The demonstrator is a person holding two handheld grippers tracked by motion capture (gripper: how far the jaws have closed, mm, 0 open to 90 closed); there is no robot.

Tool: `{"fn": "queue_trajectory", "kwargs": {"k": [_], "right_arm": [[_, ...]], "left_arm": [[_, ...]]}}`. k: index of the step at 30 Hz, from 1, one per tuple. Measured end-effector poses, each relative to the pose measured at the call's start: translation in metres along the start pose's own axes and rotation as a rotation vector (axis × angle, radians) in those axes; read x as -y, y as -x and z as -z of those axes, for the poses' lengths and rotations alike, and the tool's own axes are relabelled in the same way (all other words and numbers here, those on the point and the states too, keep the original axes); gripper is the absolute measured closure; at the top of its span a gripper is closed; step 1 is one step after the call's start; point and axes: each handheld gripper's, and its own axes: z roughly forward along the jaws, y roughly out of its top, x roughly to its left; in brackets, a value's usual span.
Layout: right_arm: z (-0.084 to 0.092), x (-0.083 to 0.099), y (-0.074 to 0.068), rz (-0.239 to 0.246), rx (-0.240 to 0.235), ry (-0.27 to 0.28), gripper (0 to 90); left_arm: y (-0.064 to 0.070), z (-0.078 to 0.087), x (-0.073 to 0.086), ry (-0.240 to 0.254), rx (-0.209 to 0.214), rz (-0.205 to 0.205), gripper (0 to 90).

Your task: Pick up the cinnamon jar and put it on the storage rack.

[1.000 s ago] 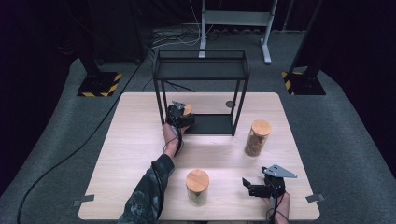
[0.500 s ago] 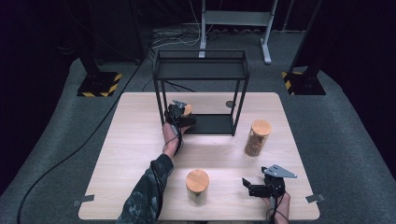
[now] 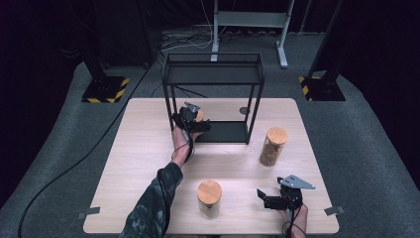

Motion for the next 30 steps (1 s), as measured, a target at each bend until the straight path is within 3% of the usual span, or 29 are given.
{"fn": "queue_trajectory", "kwargs": {"k": [8, 15, 30], "right_arm": [[0.000, 0.000, 0.000, 0.003, 0.001, 0.000, 1.5], [0.000, 0.000, 0.000, 0.004, 0.003, -0.001, 1.5], [-0.001, 0.000, 0.000, 0.003, 0.007, -0.010, 1.4]], "left_arm": [[0.006, 0.014, -0.007, 0.024, -0.010, -0.050, 0.0], [0.012, 0.029, -0.009, 0.042, 0.020, -0.088, 0.0], [0.012, 0.069, 0.019, 0.059, 0.123, -0.188, 0.0]]}}
